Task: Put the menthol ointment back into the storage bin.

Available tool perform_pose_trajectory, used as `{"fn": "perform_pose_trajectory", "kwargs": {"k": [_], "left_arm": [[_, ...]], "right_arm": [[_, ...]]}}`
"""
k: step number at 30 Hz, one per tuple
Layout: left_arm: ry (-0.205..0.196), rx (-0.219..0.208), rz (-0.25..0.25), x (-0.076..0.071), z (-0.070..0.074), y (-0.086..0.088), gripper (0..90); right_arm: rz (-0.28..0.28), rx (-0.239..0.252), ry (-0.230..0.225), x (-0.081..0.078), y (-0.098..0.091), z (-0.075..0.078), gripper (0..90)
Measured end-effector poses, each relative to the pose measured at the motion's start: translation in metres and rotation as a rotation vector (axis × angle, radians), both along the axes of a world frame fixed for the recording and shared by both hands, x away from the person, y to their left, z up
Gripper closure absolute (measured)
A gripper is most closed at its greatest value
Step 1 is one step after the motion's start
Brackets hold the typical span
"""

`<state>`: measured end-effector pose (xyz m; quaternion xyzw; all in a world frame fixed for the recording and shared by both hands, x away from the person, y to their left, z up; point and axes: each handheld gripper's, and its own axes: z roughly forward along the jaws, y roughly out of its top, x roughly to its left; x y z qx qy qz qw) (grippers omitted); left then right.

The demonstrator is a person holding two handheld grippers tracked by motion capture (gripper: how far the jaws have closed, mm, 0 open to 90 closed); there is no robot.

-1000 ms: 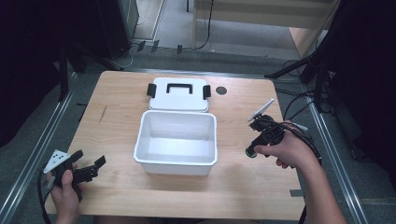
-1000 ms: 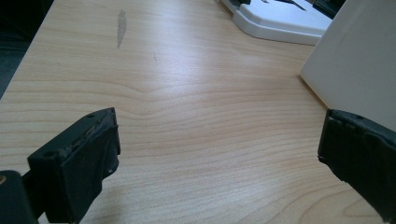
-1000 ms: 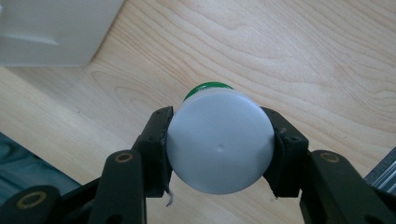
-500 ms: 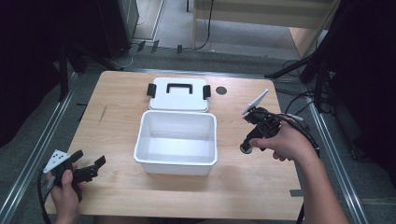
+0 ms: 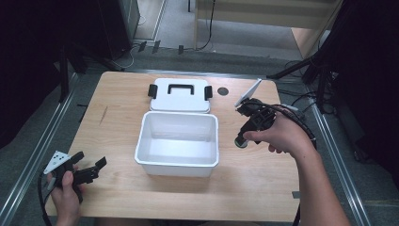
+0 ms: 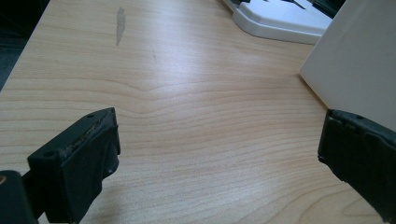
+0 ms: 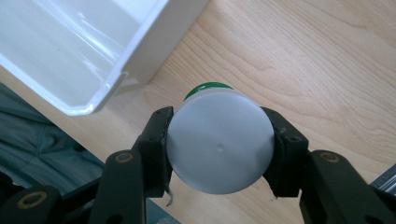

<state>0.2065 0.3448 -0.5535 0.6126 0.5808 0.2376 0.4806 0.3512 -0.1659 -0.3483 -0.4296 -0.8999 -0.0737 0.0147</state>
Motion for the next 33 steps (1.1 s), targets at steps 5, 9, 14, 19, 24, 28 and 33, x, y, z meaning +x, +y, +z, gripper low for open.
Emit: {"fn": "perform_pose_trajectory", "kwargs": {"k": [5,9,14,19,24,28,33], "left_arm": [[0.001,-0.002,-0.002,0.000,0.000,0.000,0.0],[0.002,0.000,0.000,0.000,0.000,0.000,0.0],[0.001,-0.004,0.002,0.000,0.000,0.000,0.0],[0.002,-0.004,0.001,0.000,0.000,0.000,0.0],[0.002,-0.005,0.001,0.000,0.000,0.000,0.0],[0.005,-0.002,-0.002,0.000,0.000,0.001,0.0],[0.005,-0.002,-0.002,0.000,0.000,0.001,0.0]], "right_arm": [[0.019,0.001,0.000,0.002,0.009,0.005,51.6],[0.033,0.003,0.001,0.003,0.018,0.009,51.6],[0.049,0.002,-0.004,0.003,0.029,0.014,51.6],[0.064,0.007,-0.006,0.004,0.038,0.016,51.6],[0.085,0.004,-0.006,0.004,0.052,0.018,51.6],[0.104,-0.006,-0.002,0.005,0.062,0.021,51.6],[0.117,-0.007,-0.004,0.005,0.072,0.021,51.6]]}}
